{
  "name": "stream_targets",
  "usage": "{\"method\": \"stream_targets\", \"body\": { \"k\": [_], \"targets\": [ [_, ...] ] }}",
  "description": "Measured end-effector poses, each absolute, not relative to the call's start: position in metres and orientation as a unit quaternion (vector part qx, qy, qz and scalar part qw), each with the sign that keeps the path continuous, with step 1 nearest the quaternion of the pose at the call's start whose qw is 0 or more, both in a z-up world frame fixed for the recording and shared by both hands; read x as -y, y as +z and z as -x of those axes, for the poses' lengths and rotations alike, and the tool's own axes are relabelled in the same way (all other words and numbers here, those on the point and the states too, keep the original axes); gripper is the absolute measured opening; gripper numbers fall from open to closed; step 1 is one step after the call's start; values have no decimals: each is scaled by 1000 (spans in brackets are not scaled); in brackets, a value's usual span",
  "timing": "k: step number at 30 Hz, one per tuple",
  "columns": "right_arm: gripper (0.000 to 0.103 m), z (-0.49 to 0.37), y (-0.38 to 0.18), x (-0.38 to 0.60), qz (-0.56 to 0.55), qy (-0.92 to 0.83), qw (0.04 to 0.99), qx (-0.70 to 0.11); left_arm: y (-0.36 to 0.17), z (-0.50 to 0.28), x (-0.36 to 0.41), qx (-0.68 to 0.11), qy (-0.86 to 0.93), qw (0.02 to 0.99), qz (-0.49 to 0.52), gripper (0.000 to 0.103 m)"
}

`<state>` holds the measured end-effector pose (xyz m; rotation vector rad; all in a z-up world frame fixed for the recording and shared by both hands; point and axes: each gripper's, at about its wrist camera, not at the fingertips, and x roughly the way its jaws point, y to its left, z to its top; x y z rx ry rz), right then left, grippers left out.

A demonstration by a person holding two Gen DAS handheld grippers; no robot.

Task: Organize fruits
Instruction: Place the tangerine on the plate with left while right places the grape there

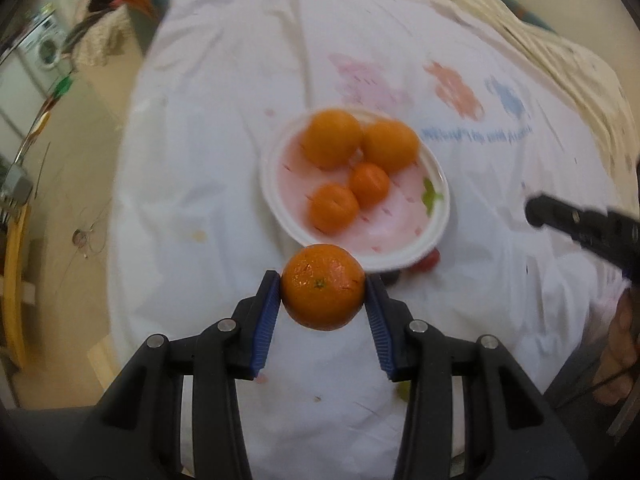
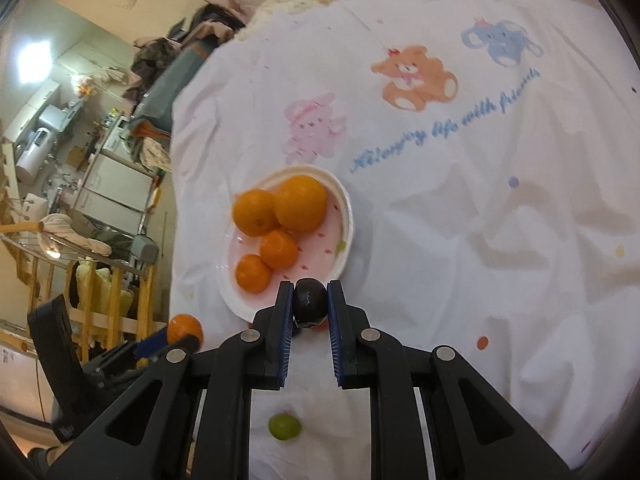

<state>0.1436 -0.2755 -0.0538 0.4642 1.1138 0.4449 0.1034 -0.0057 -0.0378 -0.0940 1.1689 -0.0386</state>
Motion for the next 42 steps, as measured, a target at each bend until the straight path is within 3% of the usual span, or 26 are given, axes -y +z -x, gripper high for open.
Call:
{"method": "stream_targets", "body": {
  "k": [10,21,42],
  "targets": [
    [17,-154,-23,271,-214,235,816,-483,-3,-133,-20,-523,10,850,55,39],
    [18,-196,-13,250,-204,253,810,-488,-12,-178,-29,-535,27,842,70,39],
    [18,-235,-121,207,-138,228,759,-594,-96,-223,-13,-611,24,788,68,39]
  ]
}}
